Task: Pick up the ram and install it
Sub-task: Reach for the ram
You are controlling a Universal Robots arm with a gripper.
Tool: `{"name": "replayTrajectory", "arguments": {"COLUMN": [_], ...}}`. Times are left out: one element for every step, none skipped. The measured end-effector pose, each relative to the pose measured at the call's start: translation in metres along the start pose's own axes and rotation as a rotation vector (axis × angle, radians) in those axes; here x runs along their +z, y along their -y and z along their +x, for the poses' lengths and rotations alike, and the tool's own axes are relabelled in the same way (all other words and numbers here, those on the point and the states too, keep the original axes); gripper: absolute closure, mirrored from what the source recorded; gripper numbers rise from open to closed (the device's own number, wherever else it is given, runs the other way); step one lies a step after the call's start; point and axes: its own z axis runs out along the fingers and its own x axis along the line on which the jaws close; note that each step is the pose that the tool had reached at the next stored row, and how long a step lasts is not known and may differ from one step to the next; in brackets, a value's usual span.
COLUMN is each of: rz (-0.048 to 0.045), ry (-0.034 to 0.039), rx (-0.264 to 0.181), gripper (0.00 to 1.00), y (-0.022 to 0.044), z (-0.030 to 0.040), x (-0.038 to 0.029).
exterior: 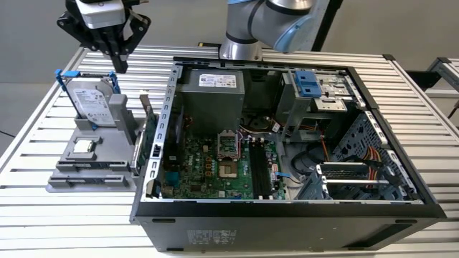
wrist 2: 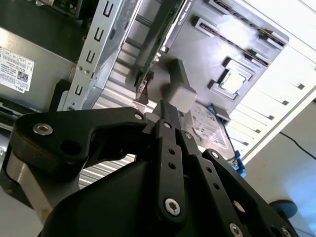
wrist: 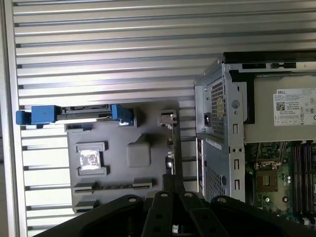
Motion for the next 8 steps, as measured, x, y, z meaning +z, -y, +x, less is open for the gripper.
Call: {"name": "replayTrajectory", "arguments": {"rz": [-0.0001,0.0,0.0,0.0,-0.0001,0.0,-0.0001,-0.0001], "ry": [0.0001,0.0001,0.0001,0.0,0.0001,0.0001,0.0001,0.0001], "rx": [0.0,0.0,0.0,0.0,0.0,0.0,0.0,0.0], "gripper": [1.0,1.0,1.0,1.0,1.0,1.0,1.0,1.0], "y": [0.0001,0.0002,0.0003,0.0003,0.0004,0.0005,0.0006,0.0007], "z": [0.0012,0.0024,0.0036,0.0048,0.0059,0.0072,0.0084,0.0096], "x": [0.0,0.0,0.0,-0.0001,-0.0001,-0.0001,-0.0001,-0.0002]}}
